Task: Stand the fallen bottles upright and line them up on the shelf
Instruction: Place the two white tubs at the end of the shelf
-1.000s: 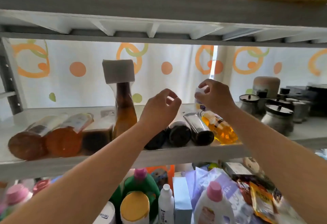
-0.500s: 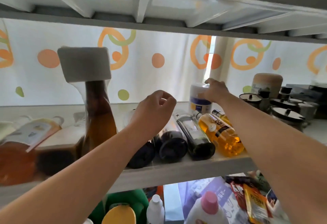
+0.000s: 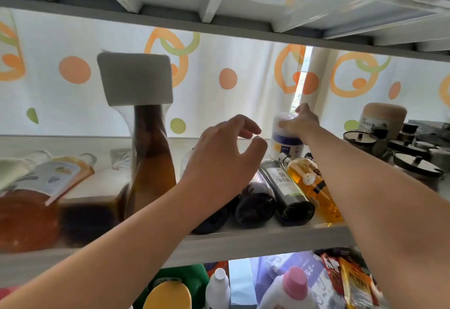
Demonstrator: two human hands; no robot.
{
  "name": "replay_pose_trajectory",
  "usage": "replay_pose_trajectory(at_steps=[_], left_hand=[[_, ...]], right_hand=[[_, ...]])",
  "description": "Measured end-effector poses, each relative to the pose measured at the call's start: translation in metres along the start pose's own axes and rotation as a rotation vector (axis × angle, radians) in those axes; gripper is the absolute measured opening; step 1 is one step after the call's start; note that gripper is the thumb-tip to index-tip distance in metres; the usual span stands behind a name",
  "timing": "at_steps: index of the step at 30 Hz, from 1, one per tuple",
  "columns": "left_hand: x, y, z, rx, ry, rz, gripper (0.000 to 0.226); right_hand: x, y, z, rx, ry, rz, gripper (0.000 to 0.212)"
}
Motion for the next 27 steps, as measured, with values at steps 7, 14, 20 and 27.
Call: replay_pose_trajectory(at_steps=[7,14,20,27], left_hand=[[0.012,0.012,-0.008,0.069,-0.174,0.112,0.024],[0.021,0.017,-0.015,0.094,-0.135,0.104,0.019],[0.019,0.02,-0.007,0.089,0.238,-0.162,0.031],[0.036,0.047,0.004,0.004,0.258,-0.106,0.081]], right_hand=[[-0.017,0.033,0.0,0.131,-0.109,-0.238,0.049],[-0.03,0.096,-0.049,0.294,-0.314,-0.41,0.052],[-0.028,0.168,-0.083,0.303,-0.299,-0.439,0.051],[-0.017,0.263,-0.123,0.22,-0.248,-0.415,0.062]])
Point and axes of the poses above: each hand's wrist, its own y-axis away from the middle knuckle, its own z-axis out of the palm, x = y × z, the point moved 5 cm from there along -y, towards the middle knuckle, and after that the axes turned 12 degrees about z, right-handed, at the moved point
